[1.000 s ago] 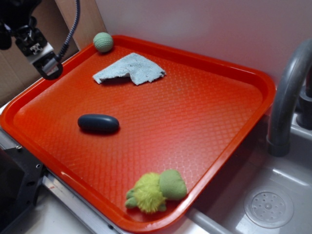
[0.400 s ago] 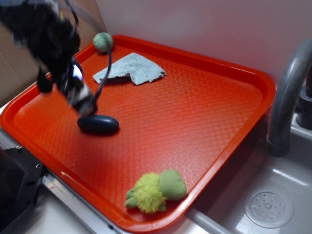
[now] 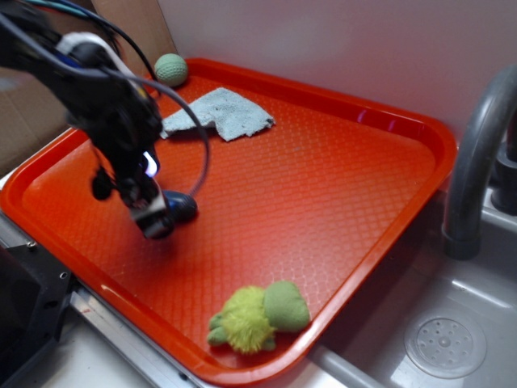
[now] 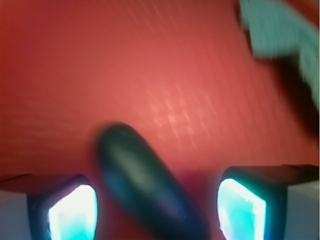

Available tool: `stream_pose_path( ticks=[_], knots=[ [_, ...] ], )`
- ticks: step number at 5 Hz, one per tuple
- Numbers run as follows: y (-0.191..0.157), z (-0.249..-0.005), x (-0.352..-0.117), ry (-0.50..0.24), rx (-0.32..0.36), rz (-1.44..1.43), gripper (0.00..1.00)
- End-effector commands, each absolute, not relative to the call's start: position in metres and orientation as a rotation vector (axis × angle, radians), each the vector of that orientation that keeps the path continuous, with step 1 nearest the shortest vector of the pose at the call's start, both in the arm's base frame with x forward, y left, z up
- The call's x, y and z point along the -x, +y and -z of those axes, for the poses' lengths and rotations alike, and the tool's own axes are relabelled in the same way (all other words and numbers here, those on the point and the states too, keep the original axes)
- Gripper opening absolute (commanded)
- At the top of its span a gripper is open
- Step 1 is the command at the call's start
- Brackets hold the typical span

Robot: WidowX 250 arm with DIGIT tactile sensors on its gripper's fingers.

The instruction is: Grab the plastic pickle.

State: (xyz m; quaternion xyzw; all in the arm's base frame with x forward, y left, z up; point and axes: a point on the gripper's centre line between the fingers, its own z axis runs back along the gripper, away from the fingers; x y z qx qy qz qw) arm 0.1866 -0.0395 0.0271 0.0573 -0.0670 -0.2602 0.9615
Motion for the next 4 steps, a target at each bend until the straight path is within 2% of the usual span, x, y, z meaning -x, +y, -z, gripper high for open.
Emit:
stream_pose_path(
  ticks=[1,2,3,4],
  knots=[
    [-0.045,-0.019,-0.194,-0.037,-0.225,0.537,0.0],
    [-0.035,-0.03,-0.198,-0.077,-0.163,0.485,0.0],
    [-0.034,-0.036,-0.191,-0.094,-0.156,0.474,0.0],
    [-0.032,-0.062,-0.185,-0.151,-0.144,0.431,0.0]
  ],
)
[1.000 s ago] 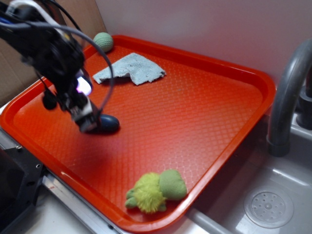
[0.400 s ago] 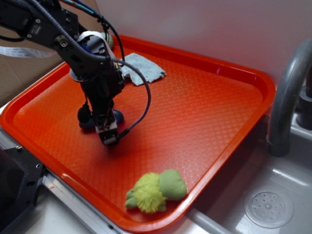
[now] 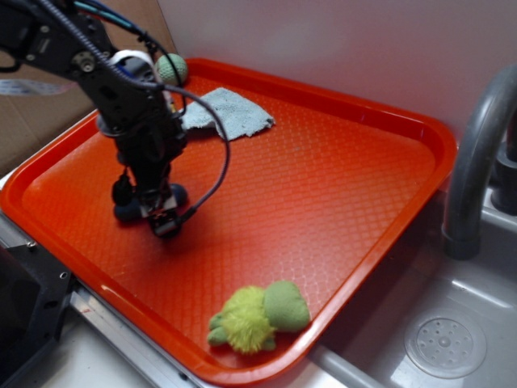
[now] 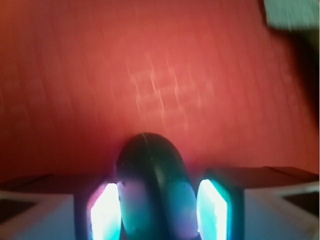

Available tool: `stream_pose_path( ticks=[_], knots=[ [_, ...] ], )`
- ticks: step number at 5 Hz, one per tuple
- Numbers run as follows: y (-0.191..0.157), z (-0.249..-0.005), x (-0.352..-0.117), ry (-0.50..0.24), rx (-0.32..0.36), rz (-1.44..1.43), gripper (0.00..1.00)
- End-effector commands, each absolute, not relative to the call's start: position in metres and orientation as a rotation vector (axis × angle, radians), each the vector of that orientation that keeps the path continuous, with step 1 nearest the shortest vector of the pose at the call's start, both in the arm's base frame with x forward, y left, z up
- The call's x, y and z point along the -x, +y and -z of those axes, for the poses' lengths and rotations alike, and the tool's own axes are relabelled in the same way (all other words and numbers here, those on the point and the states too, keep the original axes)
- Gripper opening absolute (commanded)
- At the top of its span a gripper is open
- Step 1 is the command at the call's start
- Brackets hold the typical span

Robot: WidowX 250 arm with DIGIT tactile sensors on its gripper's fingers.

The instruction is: Grab the plastic pickle.

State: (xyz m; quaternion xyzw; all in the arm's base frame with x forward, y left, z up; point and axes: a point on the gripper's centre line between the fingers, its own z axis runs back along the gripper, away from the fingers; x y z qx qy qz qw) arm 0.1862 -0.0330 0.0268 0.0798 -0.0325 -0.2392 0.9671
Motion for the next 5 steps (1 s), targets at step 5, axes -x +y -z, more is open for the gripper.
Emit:
stream_pose_path(
  ticks=[5],
  knots=[
    [-0.072,-0.207,-0.226,-0.067,-0.226,-0.132,0.0]
  ],
)
